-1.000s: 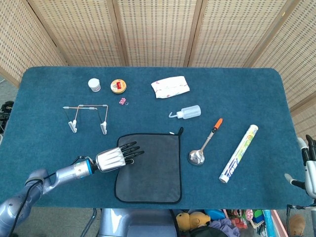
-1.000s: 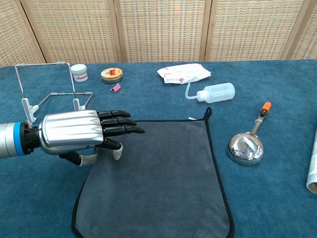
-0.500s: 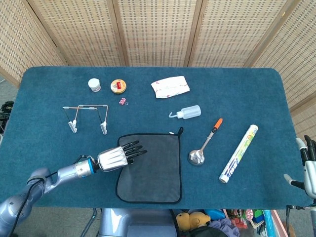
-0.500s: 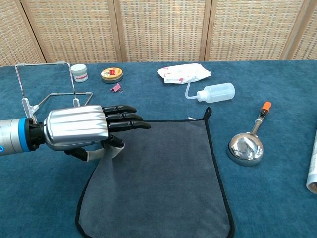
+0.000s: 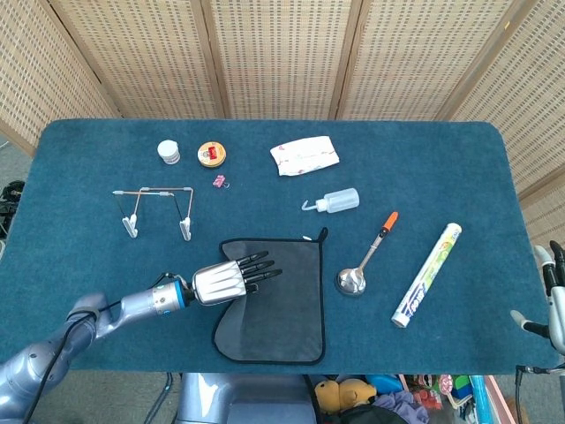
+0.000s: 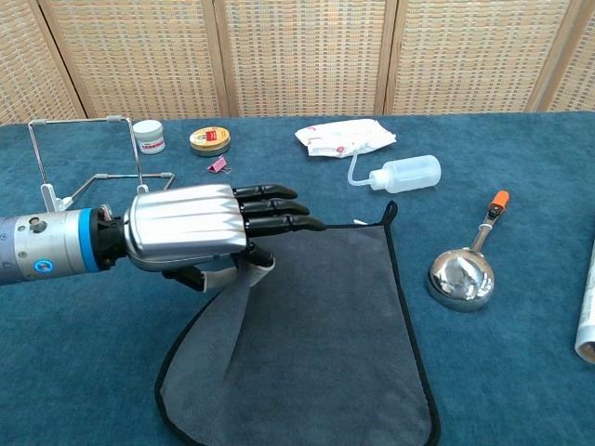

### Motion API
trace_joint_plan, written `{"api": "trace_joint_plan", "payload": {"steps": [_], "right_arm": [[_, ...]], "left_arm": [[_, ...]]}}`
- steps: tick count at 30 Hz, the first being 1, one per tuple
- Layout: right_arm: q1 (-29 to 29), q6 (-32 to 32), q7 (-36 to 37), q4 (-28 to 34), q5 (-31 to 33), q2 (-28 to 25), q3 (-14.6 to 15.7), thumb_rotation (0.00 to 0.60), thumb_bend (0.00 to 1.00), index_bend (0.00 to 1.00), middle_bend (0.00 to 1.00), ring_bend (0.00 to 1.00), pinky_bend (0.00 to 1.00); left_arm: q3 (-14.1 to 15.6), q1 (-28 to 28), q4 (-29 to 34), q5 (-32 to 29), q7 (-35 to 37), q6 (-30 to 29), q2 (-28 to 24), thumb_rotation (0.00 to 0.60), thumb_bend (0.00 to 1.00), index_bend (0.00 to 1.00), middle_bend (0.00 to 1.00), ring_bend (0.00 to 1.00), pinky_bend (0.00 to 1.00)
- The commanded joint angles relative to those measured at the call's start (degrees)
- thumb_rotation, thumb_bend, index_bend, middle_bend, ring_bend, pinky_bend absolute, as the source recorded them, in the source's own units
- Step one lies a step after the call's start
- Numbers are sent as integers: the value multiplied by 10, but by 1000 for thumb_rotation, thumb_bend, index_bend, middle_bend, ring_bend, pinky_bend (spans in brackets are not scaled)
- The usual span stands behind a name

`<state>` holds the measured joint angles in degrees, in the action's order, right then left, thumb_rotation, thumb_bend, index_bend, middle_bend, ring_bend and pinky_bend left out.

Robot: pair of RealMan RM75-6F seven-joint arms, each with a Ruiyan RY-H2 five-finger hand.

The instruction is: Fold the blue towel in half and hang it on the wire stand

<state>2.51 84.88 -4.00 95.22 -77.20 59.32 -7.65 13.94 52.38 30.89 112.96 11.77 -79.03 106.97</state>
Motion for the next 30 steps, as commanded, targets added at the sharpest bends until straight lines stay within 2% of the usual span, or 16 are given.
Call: {"api": "trace_joint_plan", "payload": {"steps": [1, 10, 30], "right_arm": [[0, -2, 3, -1, 3, -1, -1, 600, 0, 0, 0, 0, 0], [3, -12, 6, -7, 20, -1, -6, 600, 0, 0, 0, 0, 0], [8, -29, 11, -19, 45, 0, -13, 600, 0, 0, 0, 0, 0]], "left_arm": [[-4, 16, -8, 2, 7, 8, 17, 600, 567, 590, 0, 0, 0], [-12, 57, -42, 3, 15, 25, 54, 600, 564, 592, 0, 0, 0], [-35, 107, -121, -34, 55, 92, 146, 600, 556, 595, 0, 0, 0]]}}
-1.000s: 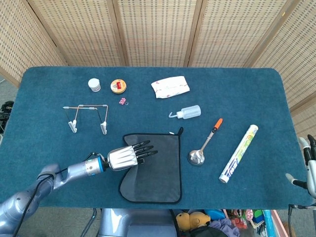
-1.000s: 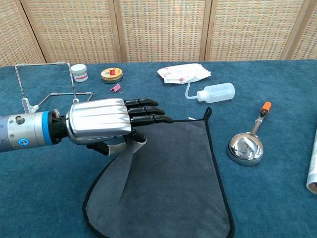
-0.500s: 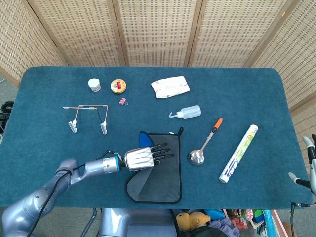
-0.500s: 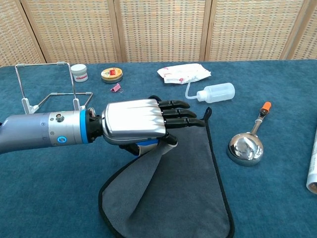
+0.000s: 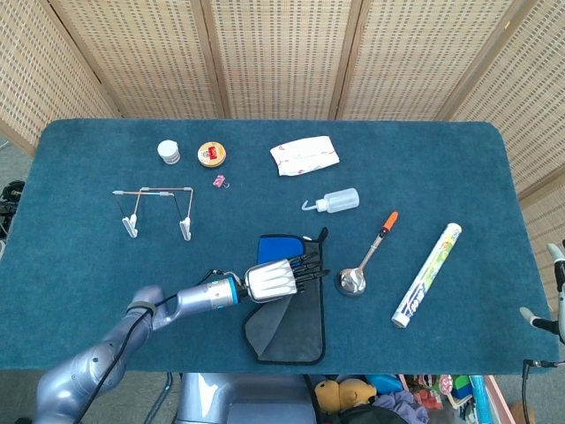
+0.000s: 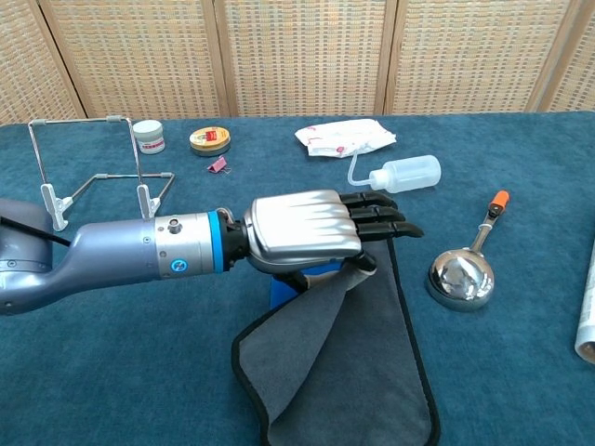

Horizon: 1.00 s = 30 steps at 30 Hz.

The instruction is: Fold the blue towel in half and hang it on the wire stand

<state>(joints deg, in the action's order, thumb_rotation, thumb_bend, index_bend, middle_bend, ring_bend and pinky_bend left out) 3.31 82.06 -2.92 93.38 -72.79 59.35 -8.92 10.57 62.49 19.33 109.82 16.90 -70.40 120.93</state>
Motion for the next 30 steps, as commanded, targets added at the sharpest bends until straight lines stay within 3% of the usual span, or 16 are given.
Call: {"api": "trace_joint_plan", "payload": {"steps": [1, 13, 14, 17, 19, 21, 30], "right_arm": [[0, -1, 1, -1, 1, 0, -1, 600, 0, 0, 0, 0, 0], [2, -7, 6, -6, 10, -1, -3, 600, 0, 0, 0, 0, 0], [2, -8, 6, -6, 10, -1, -3, 600, 0, 0, 0, 0, 0], [2, -8, 8, -7, 11, -2, -4, 600, 0, 0, 0, 0, 0], [2, -8, 8, -7, 11, -2, -4, 600, 0, 0, 0, 0, 0], [2, -8, 9, -7, 11, -2, -4, 600, 0, 0, 0, 0, 0], [1, -6, 8, -4, 8, -3, -2, 600, 0, 0, 0, 0, 0]], "left_arm": [[-2, 9, -8, -4, 5, 8, 11, 600, 556, 595, 1, 0, 0], [-4, 33, -32, -17, 10, 38, 41, 600, 518, 566, 1, 0, 0], [-5, 34, -33, -18, 11, 40, 42, 600, 509, 544, 0, 0, 0], [-7, 36, -38, -24, 10, 48, 47, 600, 472, 358, 0, 0, 0], [-10, 37, -40, -29, 7, 54, 50, 600, 440, 152, 0, 0, 0], [-14, 38, -41, -34, 5, 55, 53, 600, 409, 22, 0, 0, 0], [-35, 41, -15, -60, 6, 32, 38, 600, 358, 0, 0, 0, 0]]}}
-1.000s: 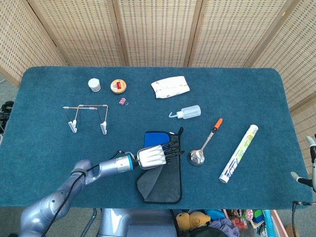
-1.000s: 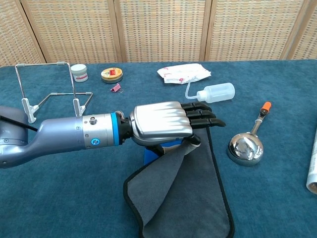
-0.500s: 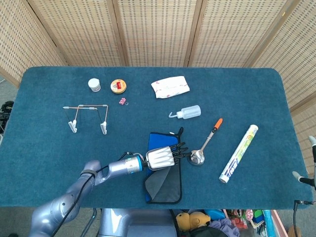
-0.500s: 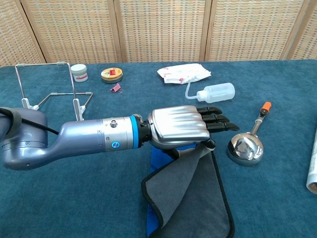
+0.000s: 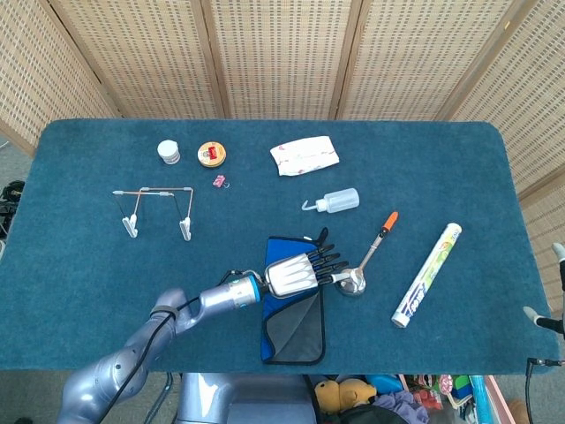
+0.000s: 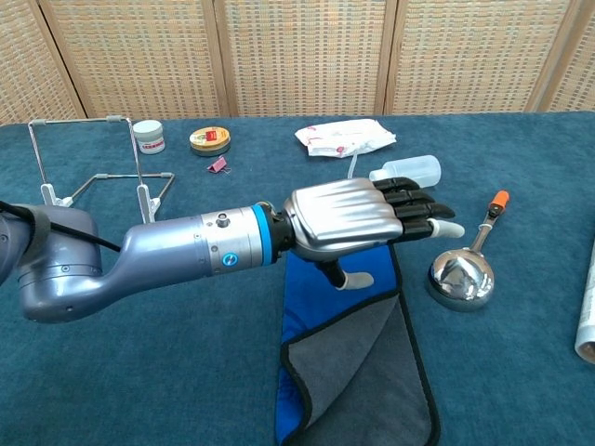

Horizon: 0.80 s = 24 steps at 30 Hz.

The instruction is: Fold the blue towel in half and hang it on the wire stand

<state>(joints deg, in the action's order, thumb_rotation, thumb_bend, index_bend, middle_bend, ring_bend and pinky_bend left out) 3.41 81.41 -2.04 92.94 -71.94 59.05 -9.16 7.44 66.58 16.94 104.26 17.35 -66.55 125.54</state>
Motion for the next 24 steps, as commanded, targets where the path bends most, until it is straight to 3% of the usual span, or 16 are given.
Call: {"api": "trace_joint_plan", "payload": {"steps": [1, 7, 8, 10, 13, 19, 24], "right_arm": [[0, 1, -1, 1, -2, 0, 1, 600, 0, 0, 0, 0, 0], [-3, 8, -1, 6, -10, -1, 3, 600, 0, 0, 0, 0, 0], [-3, 9, -1, 7, -11, -2, 4, 600, 0, 0, 0, 0, 0], [-4, 11, -2, 8, -13, -2, 5, 600, 0, 0, 0, 0, 0], [-5, 12, -4, 10, -15, -2, 5, 600, 0, 0, 0, 0, 0], [-5, 15, -11, 15, -21, -1, 8, 600, 0, 0, 0, 0, 0], [-6, 20, -15, 20, -25, -1, 10, 600, 0, 0, 0, 0, 0]], "left_arm": [[-5, 1, 15, -6, 2, -15, -15, 600, 355, 0, 0, 0, 0], [7, -6, 79, 5, 9, -56, -81, 600, 355, 17, 0, 0, 0], [13, -8, 97, 9, 12, -63, -97, 600, 355, 52, 0, 0, 0], [30, -15, 156, 22, 23, -78, -142, 600, 355, 222, 0, 0, 0], [55, -23, 253, 45, 14, -100, -209, 600, 355, 324, 0, 0, 0], [79, -33, 395, 58, -32, -85, -289, 600, 354, 359, 0, 0, 0], [82, -41, 470, 45, -45, -46, -316, 600, 354, 360, 0, 0, 0]]}}
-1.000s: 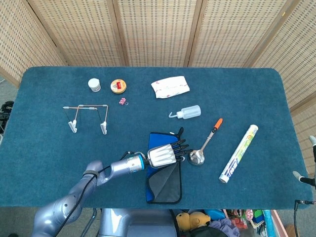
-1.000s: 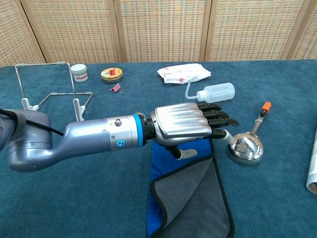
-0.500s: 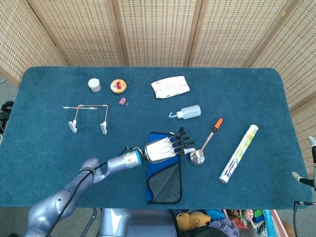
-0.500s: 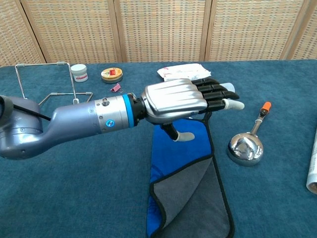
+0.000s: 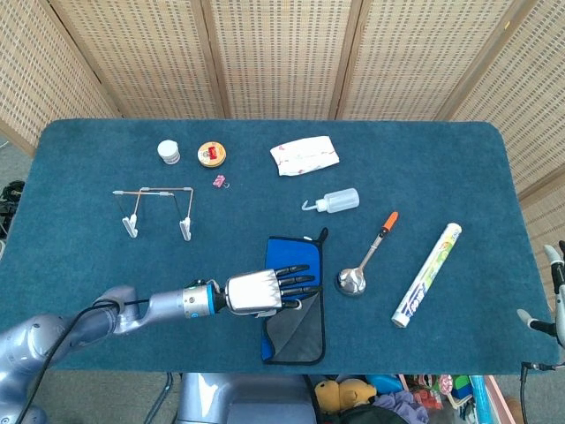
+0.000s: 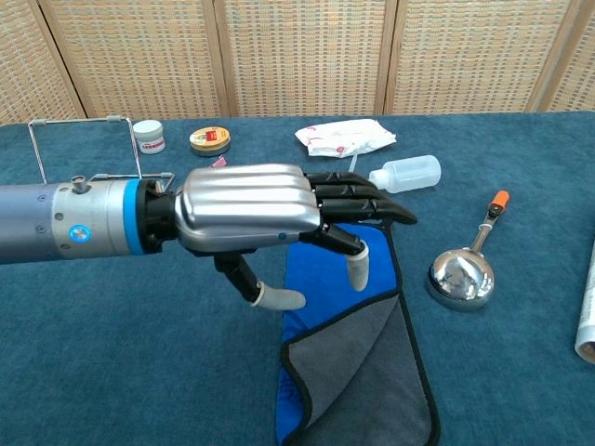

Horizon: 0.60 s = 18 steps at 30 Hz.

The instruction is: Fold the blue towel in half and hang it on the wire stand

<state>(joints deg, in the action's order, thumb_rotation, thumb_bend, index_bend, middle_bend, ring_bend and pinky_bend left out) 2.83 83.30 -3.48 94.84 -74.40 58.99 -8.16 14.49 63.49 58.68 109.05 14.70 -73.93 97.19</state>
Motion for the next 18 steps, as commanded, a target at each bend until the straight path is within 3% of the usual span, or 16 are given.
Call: {"api": "trace_joint_plan", "payload": {"steps": [1, 18], "right_arm": [[-1, 2, 1, 1, 0, -1, 0, 600, 0, 0, 0, 0, 0], [0, -4, 12, -3, 5, -5, -3, 600, 0, 0, 0, 0, 0]], "left_arm": [[12, -11, 59, -3, -22, 35, -34, 600, 354, 360, 0, 0, 0], [-9, -19, 52, -4, -35, 101, -2, 600, 356, 362, 0, 0, 0]]}}
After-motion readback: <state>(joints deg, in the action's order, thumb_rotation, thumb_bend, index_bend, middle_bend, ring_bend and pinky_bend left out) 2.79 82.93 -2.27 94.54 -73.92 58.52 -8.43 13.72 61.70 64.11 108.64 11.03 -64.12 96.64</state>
